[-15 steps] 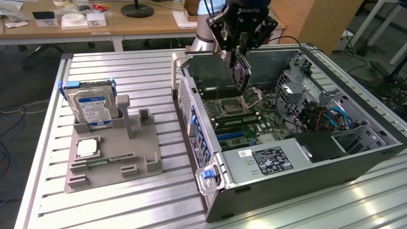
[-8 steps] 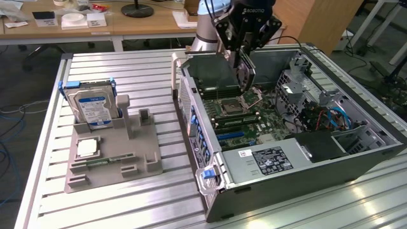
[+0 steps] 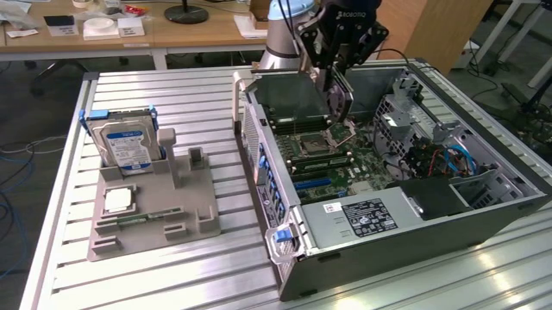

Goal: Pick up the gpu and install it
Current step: 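Pick up the gpu and move the gpu toward the slot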

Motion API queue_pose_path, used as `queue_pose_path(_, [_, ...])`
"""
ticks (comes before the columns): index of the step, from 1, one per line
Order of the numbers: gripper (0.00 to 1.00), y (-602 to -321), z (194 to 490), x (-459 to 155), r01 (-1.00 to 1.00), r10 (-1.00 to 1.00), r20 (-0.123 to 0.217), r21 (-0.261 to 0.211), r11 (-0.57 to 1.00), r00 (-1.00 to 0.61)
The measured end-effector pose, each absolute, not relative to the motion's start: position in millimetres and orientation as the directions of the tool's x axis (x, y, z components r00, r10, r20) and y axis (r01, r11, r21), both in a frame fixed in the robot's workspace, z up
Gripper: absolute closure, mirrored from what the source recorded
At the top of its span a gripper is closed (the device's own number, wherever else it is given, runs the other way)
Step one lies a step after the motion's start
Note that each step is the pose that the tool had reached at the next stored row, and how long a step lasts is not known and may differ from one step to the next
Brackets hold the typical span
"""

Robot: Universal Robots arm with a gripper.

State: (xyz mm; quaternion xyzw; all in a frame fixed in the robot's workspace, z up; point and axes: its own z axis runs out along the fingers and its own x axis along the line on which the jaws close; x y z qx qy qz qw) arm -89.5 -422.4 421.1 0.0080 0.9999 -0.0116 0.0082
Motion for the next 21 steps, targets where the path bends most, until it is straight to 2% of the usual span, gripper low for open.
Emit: queue_pose_path(21, [0.72, -422, 419, -41, 0.015, 0.015, -0.017, -0.023, 1.0, -1.0])
